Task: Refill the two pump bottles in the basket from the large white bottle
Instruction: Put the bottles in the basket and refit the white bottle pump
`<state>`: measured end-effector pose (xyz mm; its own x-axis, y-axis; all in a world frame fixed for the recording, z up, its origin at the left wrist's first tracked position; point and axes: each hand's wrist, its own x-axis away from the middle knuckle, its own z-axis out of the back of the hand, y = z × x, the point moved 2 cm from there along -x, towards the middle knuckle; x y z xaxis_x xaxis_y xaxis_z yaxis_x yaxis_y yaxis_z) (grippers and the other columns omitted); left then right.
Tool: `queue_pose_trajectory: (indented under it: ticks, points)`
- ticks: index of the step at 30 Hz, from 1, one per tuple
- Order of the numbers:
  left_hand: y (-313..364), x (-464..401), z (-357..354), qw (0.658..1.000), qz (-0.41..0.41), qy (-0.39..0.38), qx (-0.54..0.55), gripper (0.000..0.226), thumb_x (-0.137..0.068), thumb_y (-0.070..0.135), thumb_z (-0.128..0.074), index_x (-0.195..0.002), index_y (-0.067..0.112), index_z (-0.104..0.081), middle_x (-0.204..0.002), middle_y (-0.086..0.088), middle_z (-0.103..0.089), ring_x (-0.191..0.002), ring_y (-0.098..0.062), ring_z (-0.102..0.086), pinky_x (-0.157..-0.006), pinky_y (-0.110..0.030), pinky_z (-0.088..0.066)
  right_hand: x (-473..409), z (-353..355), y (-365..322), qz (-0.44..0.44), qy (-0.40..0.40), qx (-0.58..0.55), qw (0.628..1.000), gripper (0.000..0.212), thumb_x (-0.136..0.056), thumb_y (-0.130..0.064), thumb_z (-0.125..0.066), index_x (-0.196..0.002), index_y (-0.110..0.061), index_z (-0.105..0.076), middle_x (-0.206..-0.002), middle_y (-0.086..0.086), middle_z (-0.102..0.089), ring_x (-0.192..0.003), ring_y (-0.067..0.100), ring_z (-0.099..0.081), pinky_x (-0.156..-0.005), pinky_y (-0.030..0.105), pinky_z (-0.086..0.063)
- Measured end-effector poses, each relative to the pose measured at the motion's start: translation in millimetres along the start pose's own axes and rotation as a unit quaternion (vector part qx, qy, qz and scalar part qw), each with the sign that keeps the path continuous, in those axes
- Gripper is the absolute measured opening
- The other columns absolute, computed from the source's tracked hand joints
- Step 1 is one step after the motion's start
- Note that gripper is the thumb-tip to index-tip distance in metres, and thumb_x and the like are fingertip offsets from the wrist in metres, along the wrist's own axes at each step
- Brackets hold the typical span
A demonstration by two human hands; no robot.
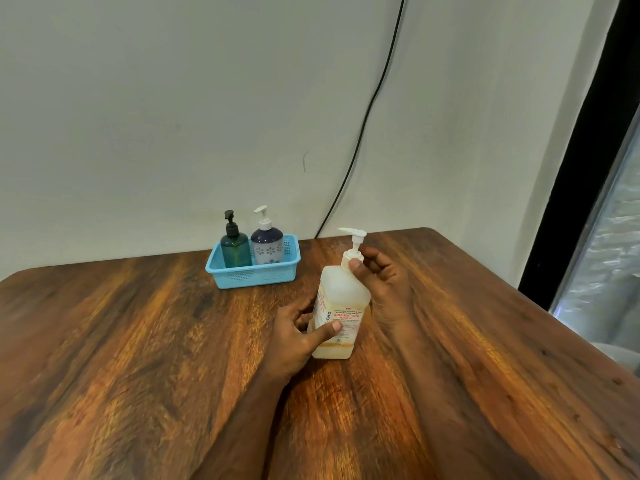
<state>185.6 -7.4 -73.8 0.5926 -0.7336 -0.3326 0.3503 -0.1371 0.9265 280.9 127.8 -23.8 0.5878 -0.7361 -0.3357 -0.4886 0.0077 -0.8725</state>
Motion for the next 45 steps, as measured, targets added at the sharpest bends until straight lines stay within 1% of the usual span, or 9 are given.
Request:
queue_pose_trajectory:
  ticks: [7, 10, 13, 20, 24, 29, 33, 38, 45]
  points:
    - [1.2, -0.9, -3.8, 1.0, -0.005, -0.001, -0.008, 0.051, -0.079, 0.018, -0.083, -0.118, 0.043, -0.06, -0.116, 0.021, -0.072, -0.109, -0.003, -0.068, -0.091, -0.033, -0.057, 2.1, -3.9, -2.5, 0.024, 0.034, 0.058, 0.997, 0.051, -0.07, -0.012, -0.088, -0.109, -0.015, -0.057, -0.105, 0.004, -0.066, -0.086, 0.01, -0.064, -0.066, 0.019, -0.054]
    - [0.6, -1.3, -1.4, 1.0, 0.001, 0.003, 0.011, 0.052, -0.076, 0.024, -0.084, -0.119, 0.041, -0.062, -0.12, 0.012, -0.072, -0.112, -0.01, -0.068, -0.094, -0.042, -0.057, 1.1, -3.4, -0.1, -0.003, -0.025, -0.099, 0.995, 0.037, -0.085, -0.016, -0.07, -0.12, -0.009, -0.058, -0.11, 0.006, -0.071, -0.091, 0.014, -0.069, -0.071, 0.029, -0.056]
    - [-0.2, -1.3, -0.7, 1.0, 0.003, 0.003, 0.016, 0.05, -0.078, 0.02, -0.084, -0.117, 0.043, -0.064, -0.12, 0.011, -0.073, -0.113, -0.014, -0.069, -0.094, -0.043, -0.057, 0.6, -1.5, -2.6, -0.016, -0.009, -0.064, 0.998, 0.02, -0.091, -0.005, -0.066, -0.11, -0.012, -0.065, -0.101, 0.003, -0.076, -0.089, 0.016, -0.072, -0.069, 0.027, -0.057]
    - [-0.8, -1.8, -1.5, 1.0, 0.006, 0.003, 0.014, 0.056, -0.073, 0.033, -0.088, -0.122, 0.041, -0.063, -0.123, 0.009, -0.072, -0.116, -0.013, -0.067, -0.098, -0.049, -0.055, 1.4, -1.9, 0.1, 0.0, 0.018, -0.003, 1.0, 0.055, -0.072, -0.022, -0.083, -0.121, -0.01, -0.06, -0.113, 0.011, -0.068, -0.096, 0.021, -0.067, -0.076, 0.033, -0.059]
    - [-0.5, -1.7, -1.2, 1.0, 0.003, 0.002, 0.026, 0.053, -0.074, 0.022, -0.083, -0.121, 0.038, -0.062, -0.121, 0.008, -0.073, -0.112, -0.012, -0.069, -0.092, -0.038, -0.059, 1.1, -0.9, -0.8, -0.032, -0.023, -0.032, 0.999, 0.038, -0.091, -0.011, -0.068, -0.127, 0.0, -0.062, -0.115, 0.012, -0.072, -0.095, 0.018, -0.071, -0.074, 0.028, -0.058]
    - [0.0, -1.9, -1.0, 1.0, 0.006, 0.007, 0.018, 0.054, -0.078, 0.016, -0.084, -0.118, 0.044, -0.061, -0.12, 0.016, -0.072, -0.114, -0.008, -0.067, -0.095, -0.04, -0.057, 0.8, 0.0, -6.2, -0.025, 0.034, -0.01, 0.999, 0.036, -0.075, -0.001, -0.08, -0.107, -0.013, -0.068, -0.108, 0.009, -0.074, -0.091, 0.02, -0.073, -0.069, 0.029, -0.06]
    - [2.1, -2.1, -3.2, 1.0, 0.0, 0.003, 0.0, 0.055, -0.07, 0.037, -0.088, -0.117, 0.05, -0.063, -0.123, 0.015, -0.071, -0.117, -0.009, -0.066, -0.099, -0.047, -0.053, 0.3, 0.7, -4.7, 0.012, 0.063, 0.038, 0.997, 0.042, -0.067, -0.016, -0.088, -0.102, -0.017, -0.065, -0.106, 0.007, -0.072, -0.092, 0.022, -0.069, -0.073, 0.035, -0.06]
    - [0.6, -0.4, 0.0, 1.0, 0.006, 0.002, 0.017, 0.05, -0.075, 0.022, -0.082, -0.115, 0.043, -0.062, -0.116, 0.02, -0.072, -0.11, -0.004, -0.068, -0.096, -0.04, -0.056, 0.1, 3.7, -1.8, -0.044, -0.024, -0.051, 0.997, 0.031, -0.093, -0.014, -0.063, -0.123, -0.008, -0.065, -0.112, 0.006, -0.074, -0.098, 0.02, -0.07, -0.079, 0.034, -0.057]
    - [1.5, -0.1, 0.0, 1.0, 0.011, 0.003, 0.026, 0.052, -0.072, 0.025, -0.082, -0.116, 0.044, -0.061, -0.118, 0.014, -0.073, -0.11, -0.01, -0.069, -0.09, -0.037, -0.058, -1.5, 3.9, -5.9, -0.009, -0.002, 0.022, 1.0, 0.031, -0.084, -0.002, -0.073, -0.113, -0.013, -0.069, -0.113, 0.006, -0.074, -0.102, 0.019, -0.071, -0.078, 0.033, -0.06]
